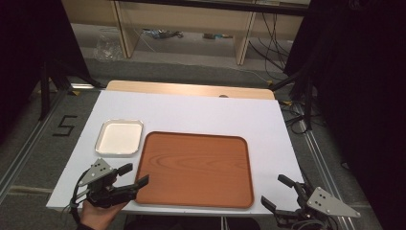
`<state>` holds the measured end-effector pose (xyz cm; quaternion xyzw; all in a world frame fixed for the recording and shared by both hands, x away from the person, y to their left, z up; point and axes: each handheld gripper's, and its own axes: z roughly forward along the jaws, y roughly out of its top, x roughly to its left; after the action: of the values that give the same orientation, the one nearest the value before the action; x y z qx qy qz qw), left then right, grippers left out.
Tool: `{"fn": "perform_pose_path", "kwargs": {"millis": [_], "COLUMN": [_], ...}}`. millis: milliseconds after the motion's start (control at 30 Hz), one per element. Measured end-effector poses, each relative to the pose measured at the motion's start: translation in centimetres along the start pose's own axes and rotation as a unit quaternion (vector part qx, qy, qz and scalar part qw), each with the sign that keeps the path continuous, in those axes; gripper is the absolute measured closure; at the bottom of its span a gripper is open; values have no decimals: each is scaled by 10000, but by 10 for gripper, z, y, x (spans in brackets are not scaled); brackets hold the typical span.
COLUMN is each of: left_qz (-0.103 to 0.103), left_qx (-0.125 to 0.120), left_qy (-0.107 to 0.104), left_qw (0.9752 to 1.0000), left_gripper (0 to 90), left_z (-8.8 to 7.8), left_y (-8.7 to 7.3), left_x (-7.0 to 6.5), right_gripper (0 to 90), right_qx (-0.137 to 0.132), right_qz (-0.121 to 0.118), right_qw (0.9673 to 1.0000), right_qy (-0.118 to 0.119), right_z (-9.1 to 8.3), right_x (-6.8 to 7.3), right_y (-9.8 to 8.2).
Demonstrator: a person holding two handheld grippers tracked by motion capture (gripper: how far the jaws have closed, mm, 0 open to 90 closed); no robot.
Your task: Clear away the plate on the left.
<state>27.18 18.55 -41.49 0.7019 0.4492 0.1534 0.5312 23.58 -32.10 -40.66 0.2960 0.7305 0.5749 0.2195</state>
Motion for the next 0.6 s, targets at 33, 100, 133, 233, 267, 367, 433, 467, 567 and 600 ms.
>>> {"fn": "perform_pose_path", "kwargs": {"millis": [33, 100, 133, 233, 267, 367, 433, 467, 567, 600], "left_qz": [-25, -51, -47, -69, -61, -84, -57, -40, 68, 77], "left_qx": [-1, -28, -21, -20, -11, -11, -27, -32, 2, 38], "left_qy": [30, 38, 37, 104, 112, 154, 205, 259, 408, 489], "left_qw": [10000, 10000, 10000, 9999, 9999, 9998, 9998, 9997, 9991, 9988], "left_gripper": [264, 264, 264, 265, 265, 265, 265, 266, 274, 275], "left_z": [0, 1, 1, 1, 2, 2, 2, 2, 3, 4], "left_y": [0, 0, 1, 1, 1, 1, 2, 2, 2, 2], "left_x": [1, 2, 2, 4, 5, 7, 8, 8, 10, 11], "right_gripper": [148, 148, 148, 148, 148, 148, 148, 148, 148, 148], "right_qx": [-97, -24, -43, -22, -2, -91, -33, -19, -19, -33], "right_qz": [31, 27, 50, 35, 32, 36, 50, 43, 55, 67], "right_qw": [9999, 10000, 10000, 10000, 10000, 9999, 10000, 10000, 10000, 10000], "right_qy": [-63, 52, 26, 44, 3, -41, 66, 49, 50, 56], "right_z": [1, 0, 0, 0, 0, 1, 1, 1, 1, 1], "right_x": [1, 0, 0, -2, -2, -2, -4, -4, -6, -6], "right_y": [-1, 0, 0, -1, -1, -1, -1, -1, -2, -2]}}
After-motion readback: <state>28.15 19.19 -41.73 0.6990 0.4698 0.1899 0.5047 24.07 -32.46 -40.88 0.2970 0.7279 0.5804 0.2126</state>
